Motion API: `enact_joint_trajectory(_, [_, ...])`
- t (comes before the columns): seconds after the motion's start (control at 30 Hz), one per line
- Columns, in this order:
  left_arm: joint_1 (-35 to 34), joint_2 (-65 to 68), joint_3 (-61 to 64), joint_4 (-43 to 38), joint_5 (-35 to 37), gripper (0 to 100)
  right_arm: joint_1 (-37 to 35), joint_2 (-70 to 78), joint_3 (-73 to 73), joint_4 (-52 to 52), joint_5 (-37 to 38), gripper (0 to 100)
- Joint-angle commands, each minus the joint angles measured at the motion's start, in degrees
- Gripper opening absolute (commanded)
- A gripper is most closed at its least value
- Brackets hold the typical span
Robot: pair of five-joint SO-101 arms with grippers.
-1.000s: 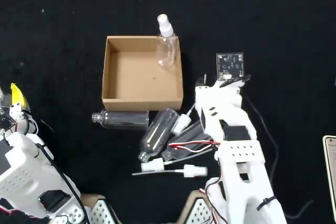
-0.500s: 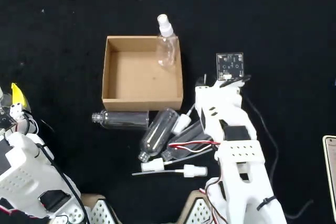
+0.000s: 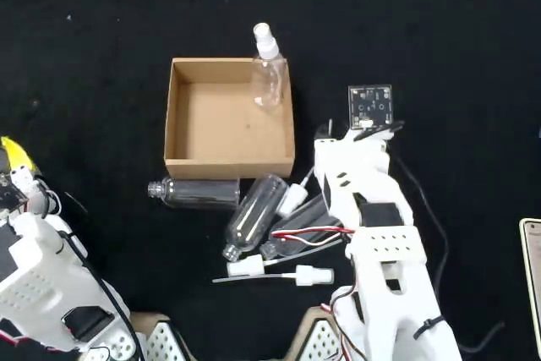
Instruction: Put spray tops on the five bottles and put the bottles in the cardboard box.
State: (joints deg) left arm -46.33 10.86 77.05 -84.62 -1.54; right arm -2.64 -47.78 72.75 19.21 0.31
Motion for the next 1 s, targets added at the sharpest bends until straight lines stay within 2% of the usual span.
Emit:
enact_joint_trajectory(0.0, [3.82,-1.05,-0.40,-7.38,-0.53,3,1.23,-2.15,-0.48,-1.58,-0.44,9.6])
enact_joint_trajectory(0.13, [11.56,-3.60,-0.75,-8.97,-2.64,3,1.23,-2.15,-0.40,-1.58,-0.44,9.6])
enact_joint_trajectory(0.23, [18.33,-7.82,-2.95,-4.40,-3.69,3,1.32,-2.15,-0.31,-1.58,-0.44,9.6])
enact_joint_trajectory(0.5, [33.27,-20.57,-15.96,24.00,-3.69,3,1.32,-2.15,-0.22,-1.67,-0.44,9.6])
enact_joint_trajectory(0.63, [38.46,-20.31,-21.05,32.18,-3.69,3,1.32,-2.15,-0.22,-1.67,-0.44,9.6])
enact_joint_trajectory(0.8, [42.24,-13.27,-26.15,31.82,-3.69,3,1.32,-2.15,-0.31,-1.67,-0.44,9.6])
enact_joint_trajectory(0.97, [44.00,-3.96,-29.58,21.98,-3.69,3,1.32,-2.15,-0.31,-1.67,-0.44,9.6])
